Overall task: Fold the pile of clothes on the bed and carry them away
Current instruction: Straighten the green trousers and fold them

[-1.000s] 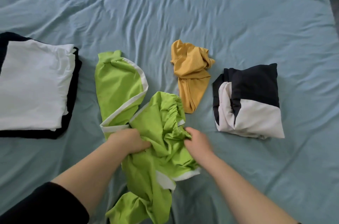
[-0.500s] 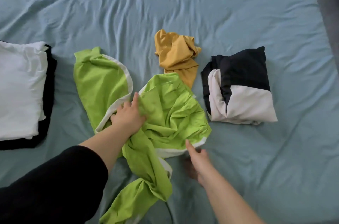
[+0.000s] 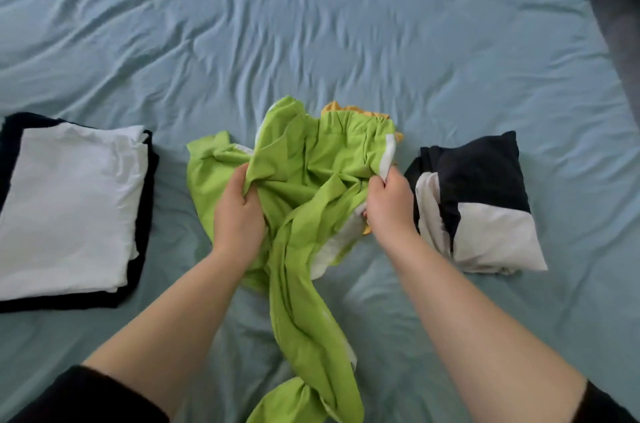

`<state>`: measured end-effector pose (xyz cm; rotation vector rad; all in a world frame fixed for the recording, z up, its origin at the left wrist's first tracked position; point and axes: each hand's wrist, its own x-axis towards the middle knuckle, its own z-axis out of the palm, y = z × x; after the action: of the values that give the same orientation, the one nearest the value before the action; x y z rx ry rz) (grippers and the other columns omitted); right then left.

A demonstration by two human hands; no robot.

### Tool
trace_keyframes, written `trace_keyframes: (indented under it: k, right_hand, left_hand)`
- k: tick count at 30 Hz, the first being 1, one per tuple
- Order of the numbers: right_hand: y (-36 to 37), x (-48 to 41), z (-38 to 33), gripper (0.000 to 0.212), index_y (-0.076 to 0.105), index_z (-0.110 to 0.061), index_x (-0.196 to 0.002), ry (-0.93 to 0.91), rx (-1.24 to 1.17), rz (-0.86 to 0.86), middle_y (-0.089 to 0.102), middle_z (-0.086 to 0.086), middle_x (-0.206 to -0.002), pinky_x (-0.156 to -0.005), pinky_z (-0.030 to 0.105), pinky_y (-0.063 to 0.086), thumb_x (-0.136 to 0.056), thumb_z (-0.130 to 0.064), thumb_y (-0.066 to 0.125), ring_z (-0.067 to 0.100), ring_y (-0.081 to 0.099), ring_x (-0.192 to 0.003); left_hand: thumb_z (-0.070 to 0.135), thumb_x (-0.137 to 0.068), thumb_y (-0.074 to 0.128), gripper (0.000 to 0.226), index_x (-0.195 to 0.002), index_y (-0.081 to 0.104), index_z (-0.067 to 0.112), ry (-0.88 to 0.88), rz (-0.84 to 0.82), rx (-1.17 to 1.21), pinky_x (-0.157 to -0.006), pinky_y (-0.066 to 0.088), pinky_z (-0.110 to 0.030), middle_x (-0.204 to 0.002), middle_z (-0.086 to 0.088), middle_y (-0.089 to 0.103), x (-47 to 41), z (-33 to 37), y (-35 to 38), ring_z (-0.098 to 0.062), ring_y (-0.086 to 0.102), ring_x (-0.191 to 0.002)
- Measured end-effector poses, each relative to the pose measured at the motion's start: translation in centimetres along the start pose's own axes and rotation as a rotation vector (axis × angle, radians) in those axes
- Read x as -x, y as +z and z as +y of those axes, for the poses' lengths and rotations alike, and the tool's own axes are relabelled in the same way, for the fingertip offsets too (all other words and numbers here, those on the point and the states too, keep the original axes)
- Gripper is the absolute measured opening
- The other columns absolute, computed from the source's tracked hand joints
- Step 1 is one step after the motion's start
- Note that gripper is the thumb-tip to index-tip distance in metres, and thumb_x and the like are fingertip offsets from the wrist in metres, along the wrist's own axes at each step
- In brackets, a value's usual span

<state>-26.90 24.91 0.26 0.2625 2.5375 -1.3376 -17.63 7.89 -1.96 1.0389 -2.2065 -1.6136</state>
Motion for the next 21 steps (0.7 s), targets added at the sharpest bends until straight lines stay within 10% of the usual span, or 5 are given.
trace_keyframes:
  k: [3,6,10,14,21]
  right_hand:
    - [0.3,-4.0,-5.5,0.014,0.050,-0.016,-0.085,-0.109,-0.003,0.024,0.050,-0.002,-0.070,-0.065,0.032,0.036,-0.089,-0.009,0.039,0.025,0.051,-0.071]
    - [0.9,-7.6,-9.6,0.033,0.053,-0.016,-0.121,-0.141,-0.049,-0.042,0.059,0.005,-0.107,-0.078,0.034,0.049,-0.090,-0.010,0.043,0.026,0.058,-0.095]
    - [1.8,-8.1,-9.6,0.080,0.011,-0.022,-0.154,-0.072,0.116,-0.269,0.023,0.004,-0.157,-0.110,0.027,0.029,-0.090,-0.023,0.059,0.018,0.030,-0.140]
    - [4.4,-2.5,-4.8,0.038,0.050,-0.010,-0.134,0.050,0.000,-0.473,0.058,0.013,-0.130,-0.078,0.026,0.044,-0.097,-0.017,0.050,0.017,0.057,-0.100]
    - [11.7,7.2,2.5,0.027,0.060,-0.006,-0.116,0.391,-0.011,-0.876,0.063,0.005,-0.097,-0.058,0.021,0.041,-0.100,-0.023,0.045,0.013,0.057,-0.075]
  left_hand:
    - [0.013,-0.097,0.041,0.035,-0.125,0.057,0.026,0.065,0.064,0.010,-0.075,0.037,0.000,-0.109,0.010,0.065,-3.6,4.6,-1.0,-0.002,0.055,-0.091]
    - [0.017,-0.100,0.042,0.050,-0.146,0.034,0.035,0.087,-0.098,0.099,-0.105,0.043,-0.032,-0.138,0.006,0.053,-7.3,8.1,-1.5,-0.009,0.052,-0.120]
    - [0.029,-0.097,0.055,0.092,-0.151,-0.019,0.029,-0.081,-0.284,-0.143,-0.118,0.021,-0.037,-0.163,-0.001,0.007,-9.7,6.4,-1.8,-0.021,0.019,-0.147]
    - [0.013,-0.096,0.047,0.064,-0.152,0.016,0.009,-0.192,-0.432,-0.625,-0.091,0.048,-0.035,-0.157,-0.011,0.024,-8.9,0.1,-3.5,-0.029,0.047,-0.122]
    - [0.029,-0.088,0.056,0.034,-0.121,0.056,0.025,0.099,-0.600,-1.149,-0.107,0.032,-0.037,-0.129,0.003,0.059,-5.5,-7.3,-5.8,-0.021,0.048,-0.126]
